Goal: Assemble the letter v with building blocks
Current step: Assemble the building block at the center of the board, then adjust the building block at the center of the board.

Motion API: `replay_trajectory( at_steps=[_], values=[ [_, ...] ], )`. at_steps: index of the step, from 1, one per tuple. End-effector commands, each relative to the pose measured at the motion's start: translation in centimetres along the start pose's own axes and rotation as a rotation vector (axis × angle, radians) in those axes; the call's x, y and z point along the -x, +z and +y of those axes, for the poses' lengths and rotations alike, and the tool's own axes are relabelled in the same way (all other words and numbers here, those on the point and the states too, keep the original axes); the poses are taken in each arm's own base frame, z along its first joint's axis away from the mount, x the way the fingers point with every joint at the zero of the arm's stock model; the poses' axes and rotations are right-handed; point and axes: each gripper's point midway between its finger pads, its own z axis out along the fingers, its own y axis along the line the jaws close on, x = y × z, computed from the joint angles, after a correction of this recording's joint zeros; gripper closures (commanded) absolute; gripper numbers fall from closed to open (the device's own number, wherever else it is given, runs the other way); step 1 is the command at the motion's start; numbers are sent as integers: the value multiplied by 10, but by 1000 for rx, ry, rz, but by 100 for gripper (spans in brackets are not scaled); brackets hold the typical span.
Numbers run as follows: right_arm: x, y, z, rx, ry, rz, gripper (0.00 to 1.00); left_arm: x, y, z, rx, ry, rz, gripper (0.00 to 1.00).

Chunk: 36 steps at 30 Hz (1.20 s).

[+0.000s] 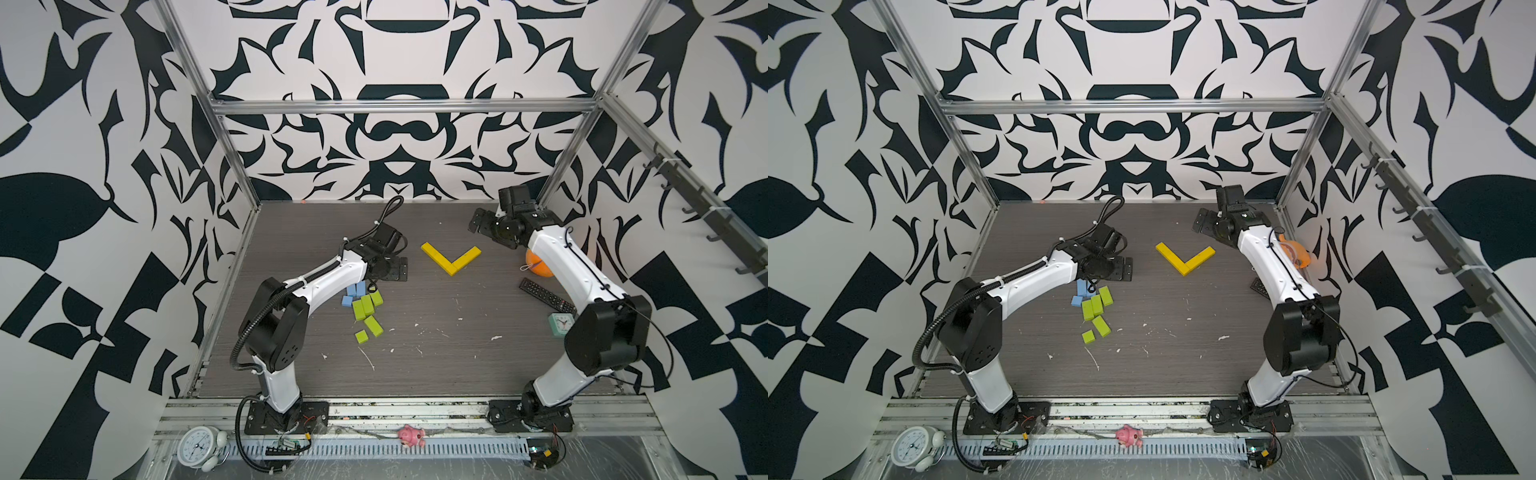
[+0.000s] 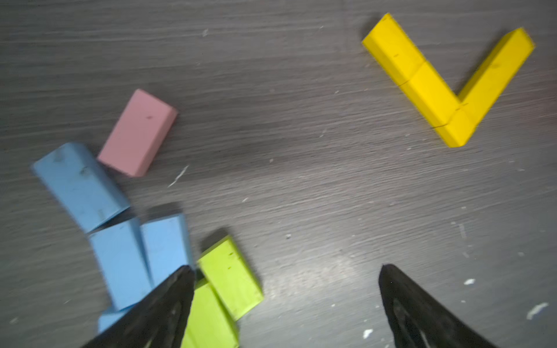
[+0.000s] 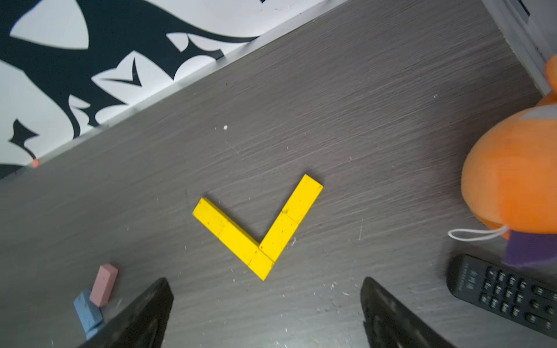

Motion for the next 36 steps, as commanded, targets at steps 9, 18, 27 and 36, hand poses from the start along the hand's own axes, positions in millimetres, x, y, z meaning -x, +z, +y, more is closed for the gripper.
replay_trajectory(
  at_steps=[9,18,27,36],
  values=[
    [-93,-17,30,49,-326,98,1,-74,-13,39,159,18,324,7],
    [-118,-23,11,38,-343,121,1,-69,20,5,59,-61,390,20],
    [-125,-33,0,30,-359,103,1,-83,38,6,71,-82,453,22],
    [-127,-31,0,27,-352,113,1,-95,41,21,103,-103,482,24]
  ],
)
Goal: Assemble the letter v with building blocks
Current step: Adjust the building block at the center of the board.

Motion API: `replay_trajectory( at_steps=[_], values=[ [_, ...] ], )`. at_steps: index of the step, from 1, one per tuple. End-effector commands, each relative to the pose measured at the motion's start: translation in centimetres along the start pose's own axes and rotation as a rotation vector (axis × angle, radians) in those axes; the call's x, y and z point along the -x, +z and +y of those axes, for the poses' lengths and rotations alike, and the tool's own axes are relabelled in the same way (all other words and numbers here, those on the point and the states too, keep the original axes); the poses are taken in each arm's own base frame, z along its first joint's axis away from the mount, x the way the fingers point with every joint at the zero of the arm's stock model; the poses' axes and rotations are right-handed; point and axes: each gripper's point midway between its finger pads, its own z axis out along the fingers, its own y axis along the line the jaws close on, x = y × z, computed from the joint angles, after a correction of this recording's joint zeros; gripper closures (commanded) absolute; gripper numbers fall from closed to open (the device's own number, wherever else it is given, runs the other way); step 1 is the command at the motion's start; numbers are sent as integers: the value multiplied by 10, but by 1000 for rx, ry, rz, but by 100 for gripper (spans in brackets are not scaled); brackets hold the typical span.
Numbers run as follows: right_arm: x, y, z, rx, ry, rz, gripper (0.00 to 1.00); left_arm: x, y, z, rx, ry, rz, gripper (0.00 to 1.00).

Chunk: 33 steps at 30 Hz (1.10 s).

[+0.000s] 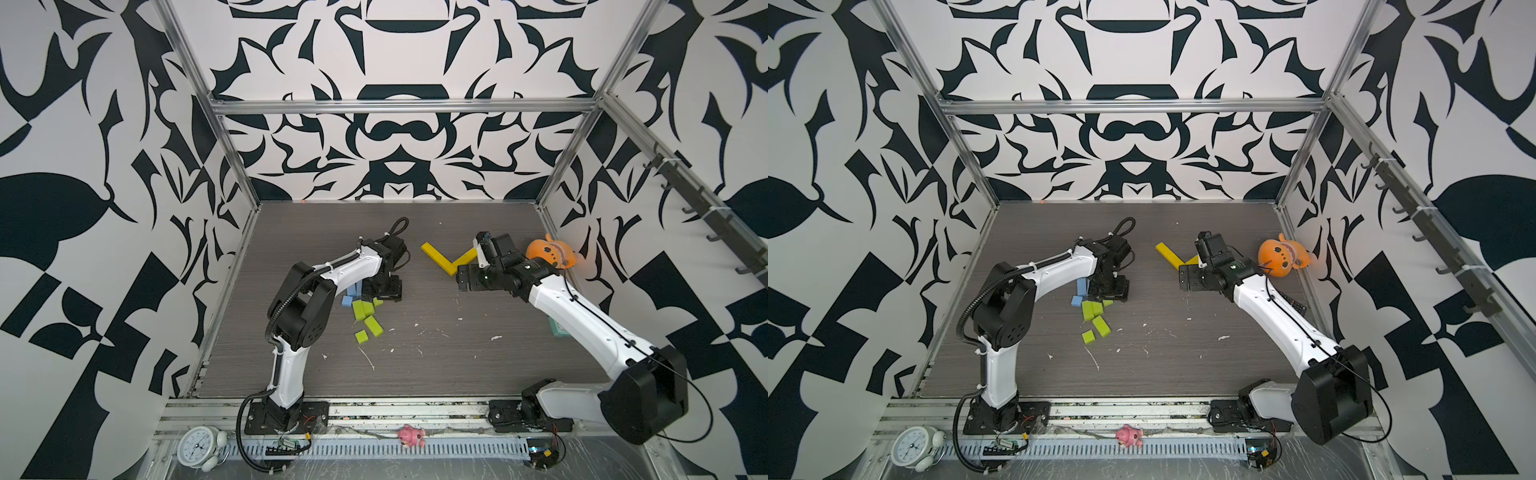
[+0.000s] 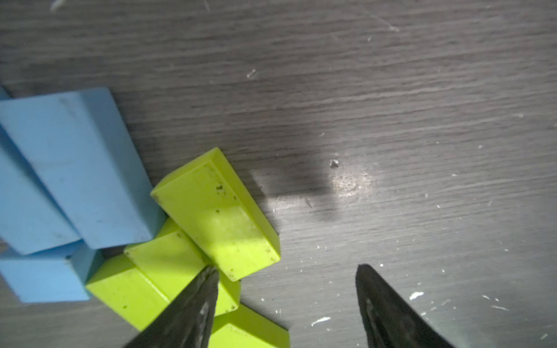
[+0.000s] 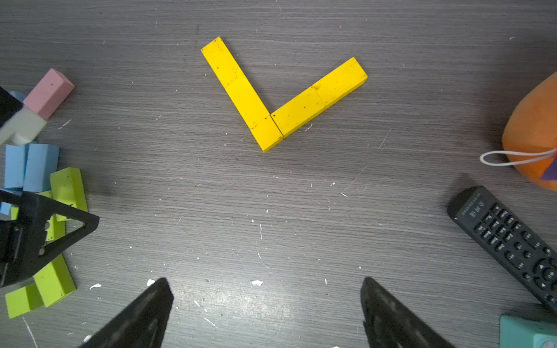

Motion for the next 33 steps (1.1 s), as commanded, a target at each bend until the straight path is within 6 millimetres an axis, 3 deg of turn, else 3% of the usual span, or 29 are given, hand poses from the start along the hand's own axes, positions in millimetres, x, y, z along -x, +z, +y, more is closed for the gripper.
replay_trajectory(
  at_steps=[1,8,14,20,29,33],
  values=[
    [5,-3,-1,-7,-2,-22,1,-16,7,18,40,-41,64,24],
    [3,-1,-2,-5,8,-17,1,-20,9,30,50,-60,73,26],
    [-1,-2,-2,-3,9,-15,1,-10,10,39,45,-93,55,27],
    [-5,-1,-1,7,20,-6,1,5,14,27,-5,-115,36,31],
    [-5,0,-3,-5,16,-8,1,9,29,17,-33,-136,70,41],
    [-5,0,-4,-12,14,-8,1,19,29,7,-72,-146,47,53]
  ],
)
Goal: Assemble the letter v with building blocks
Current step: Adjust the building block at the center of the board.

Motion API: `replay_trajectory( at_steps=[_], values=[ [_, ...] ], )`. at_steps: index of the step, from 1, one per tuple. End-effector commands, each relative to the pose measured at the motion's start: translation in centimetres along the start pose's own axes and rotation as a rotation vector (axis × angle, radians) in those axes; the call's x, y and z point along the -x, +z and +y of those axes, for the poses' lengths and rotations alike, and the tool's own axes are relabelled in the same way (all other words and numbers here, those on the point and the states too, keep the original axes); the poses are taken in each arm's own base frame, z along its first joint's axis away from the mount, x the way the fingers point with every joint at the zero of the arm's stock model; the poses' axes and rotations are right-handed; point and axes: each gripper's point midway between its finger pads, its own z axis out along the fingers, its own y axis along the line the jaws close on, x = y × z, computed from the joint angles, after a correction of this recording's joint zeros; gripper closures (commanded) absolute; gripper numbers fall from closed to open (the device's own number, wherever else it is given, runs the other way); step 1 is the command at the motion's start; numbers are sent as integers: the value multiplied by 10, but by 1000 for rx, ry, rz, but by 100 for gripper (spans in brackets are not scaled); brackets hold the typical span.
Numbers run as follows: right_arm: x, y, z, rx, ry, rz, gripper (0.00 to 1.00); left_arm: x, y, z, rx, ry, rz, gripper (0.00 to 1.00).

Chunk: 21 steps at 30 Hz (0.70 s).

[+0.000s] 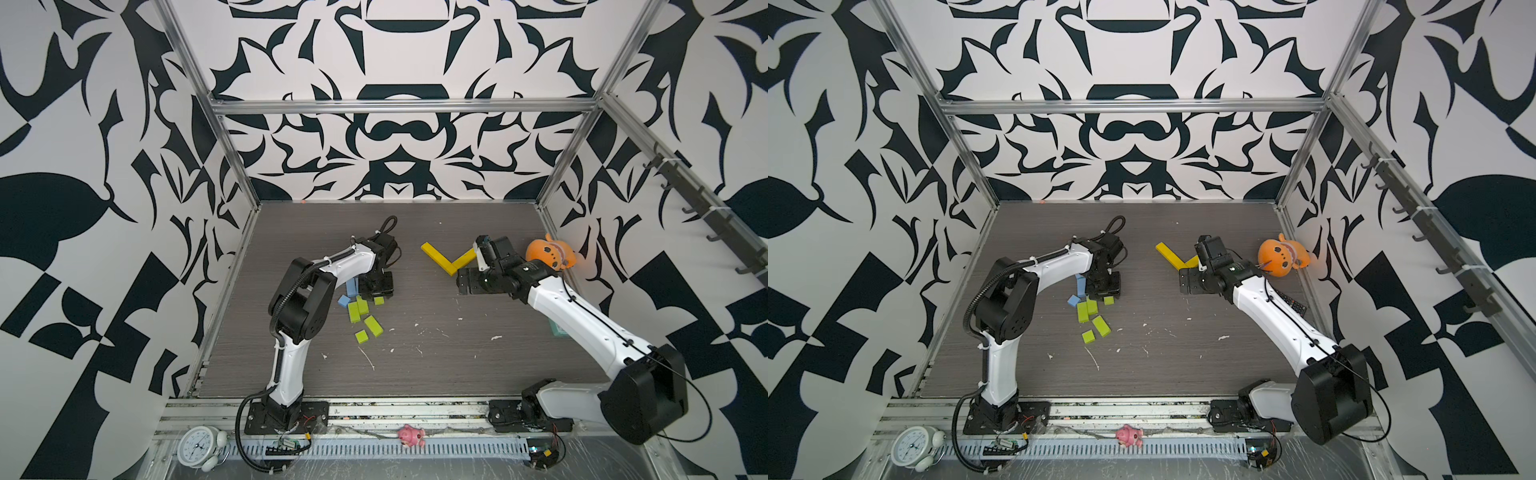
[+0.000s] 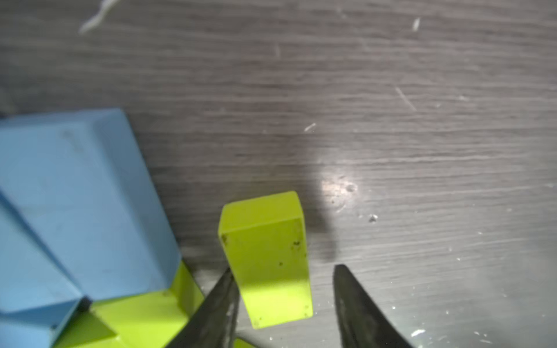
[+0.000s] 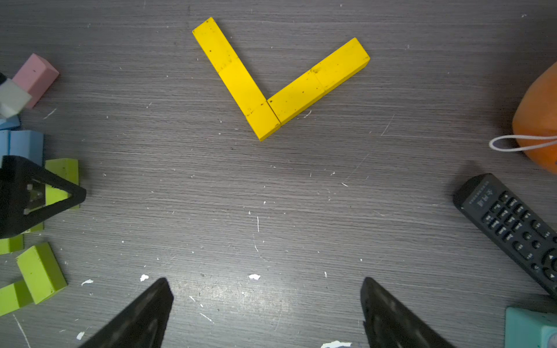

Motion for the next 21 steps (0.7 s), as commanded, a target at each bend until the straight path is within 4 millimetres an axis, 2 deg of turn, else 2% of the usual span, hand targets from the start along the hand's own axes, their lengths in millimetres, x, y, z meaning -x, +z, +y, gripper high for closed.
replay_trajectory(
  at_steps=[1,7,11,16,21],
  values=[
    [6,-7,-2,-9,5,-39,1,3,11,-10,-39,-36,21,56],
    [11,-10,-8,-43,-16,-53,1,37,-6,-40,-146,-164,-89,68],
    [16,-14,-7,-43,-18,-58,1,57,-8,-33,-147,-308,-136,70],
    [18,-11,-7,-53,-25,-37,1,54,0,-20,-139,-470,-123,70],
    [17,-4,-8,-67,-22,-10,1,37,-1,2,-81,-583,-125,71]
  ],
)
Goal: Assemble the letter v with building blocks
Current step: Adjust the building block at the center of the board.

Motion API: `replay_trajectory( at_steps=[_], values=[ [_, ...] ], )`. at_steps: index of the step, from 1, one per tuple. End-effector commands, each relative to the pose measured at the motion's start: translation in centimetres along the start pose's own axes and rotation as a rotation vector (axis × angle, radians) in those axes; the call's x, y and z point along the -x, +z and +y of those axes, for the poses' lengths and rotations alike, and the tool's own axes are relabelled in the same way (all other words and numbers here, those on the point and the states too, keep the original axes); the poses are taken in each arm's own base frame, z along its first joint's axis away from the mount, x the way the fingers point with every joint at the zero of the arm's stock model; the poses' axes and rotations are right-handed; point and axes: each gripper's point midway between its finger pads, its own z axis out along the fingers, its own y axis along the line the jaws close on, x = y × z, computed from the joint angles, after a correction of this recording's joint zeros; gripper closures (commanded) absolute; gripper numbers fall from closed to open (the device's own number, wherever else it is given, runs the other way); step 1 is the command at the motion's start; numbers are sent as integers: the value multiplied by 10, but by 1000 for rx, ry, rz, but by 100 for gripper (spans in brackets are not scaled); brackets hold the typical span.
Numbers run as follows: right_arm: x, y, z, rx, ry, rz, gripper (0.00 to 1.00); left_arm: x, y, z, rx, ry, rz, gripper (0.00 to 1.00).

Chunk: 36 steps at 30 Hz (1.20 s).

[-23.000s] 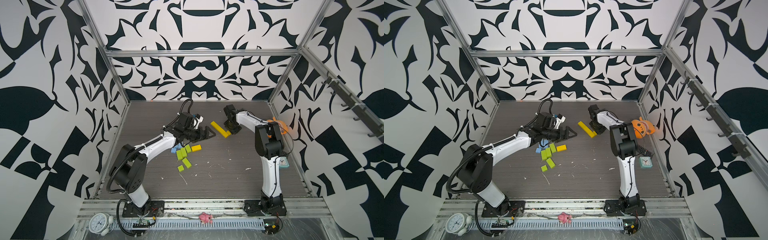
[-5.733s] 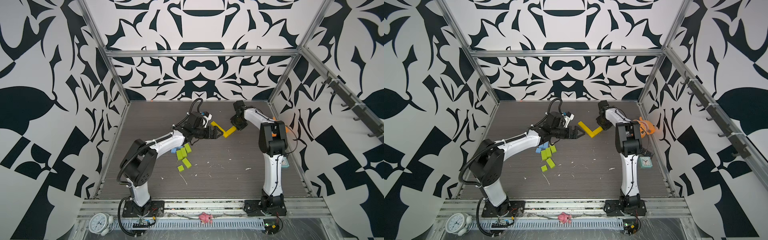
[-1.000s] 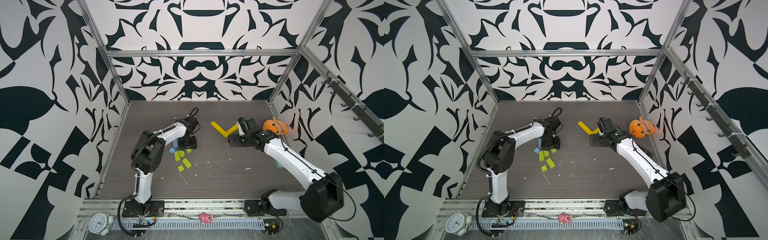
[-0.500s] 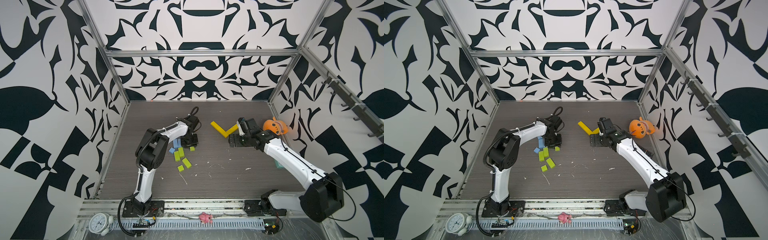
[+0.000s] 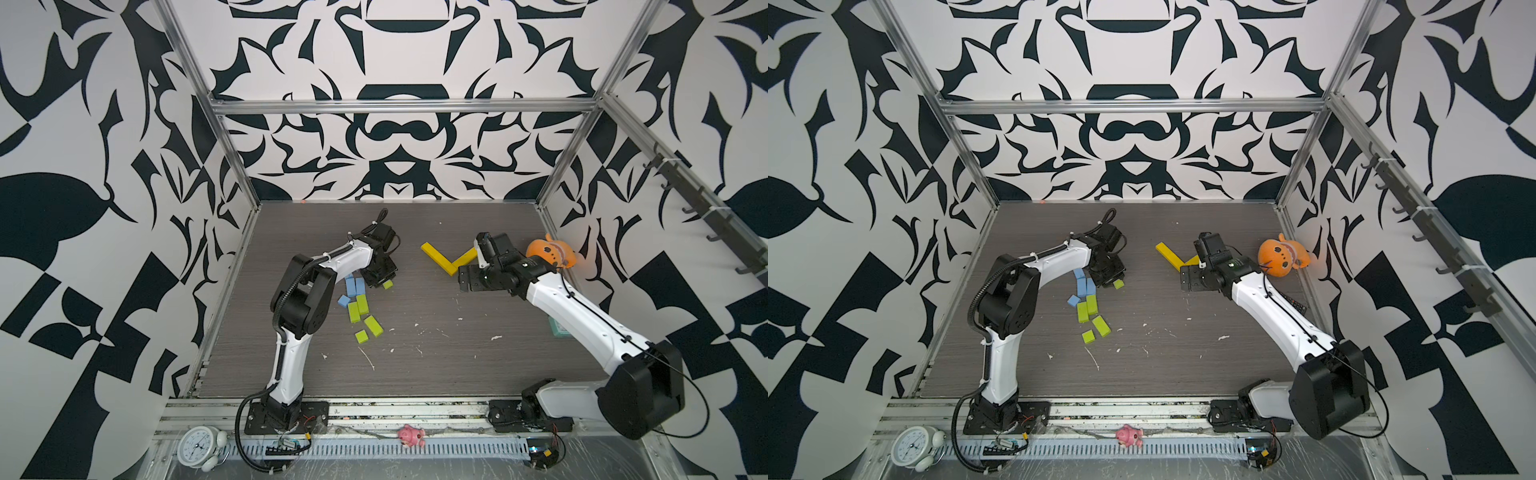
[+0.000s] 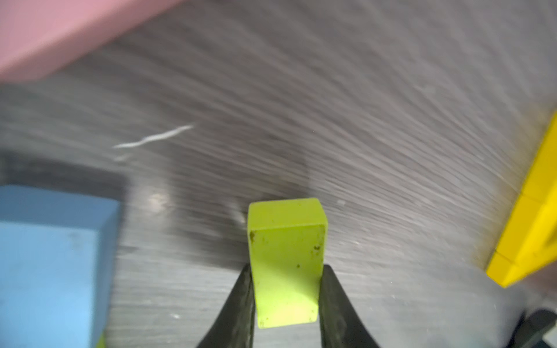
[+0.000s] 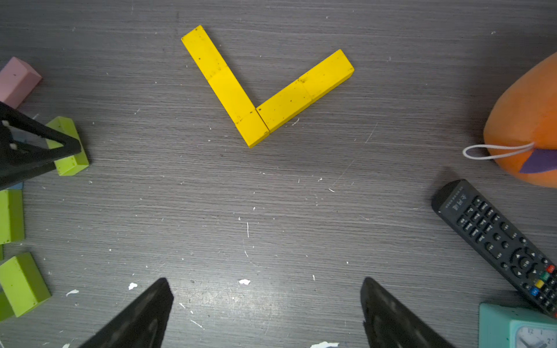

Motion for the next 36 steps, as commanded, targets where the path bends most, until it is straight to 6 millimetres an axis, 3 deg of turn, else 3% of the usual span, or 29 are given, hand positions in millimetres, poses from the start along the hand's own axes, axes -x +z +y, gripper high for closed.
replay_trajectory(
  at_steps=[1,7,14,19,23,27,31,32,34,36],
  values=[
    [10,-4,-2,-16,-2,-12,1,-6,-4,27,67,-124,-19,71],
    [11,2,3,2,16,-5,1,-17,-6,47,113,-207,-6,67],
    [11,2,7,7,21,-4,1,-26,-5,38,128,-240,-8,63],
    [12,0,9,21,3,-7,1,-27,1,27,95,-243,0,49],
    [11,-5,19,68,-42,-5,1,-24,-6,16,48,-209,-15,34],
    [14,-16,27,110,-70,-32,1,-16,-34,-8,-39,-127,-48,24],
    [14,-22,39,145,-97,-46,1,2,-91,-25,-114,15,-139,6],
    [11,-21,46,153,-112,-42,1,8,-106,-21,-113,45,-162,0],
    [6,-16,61,167,-145,-31,3,14,-132,-9,-131,93,-187,1],
    [-2,-10,84,184,-189,-23,6,18,-151,18,-136,97,-179,1]
  ],
)
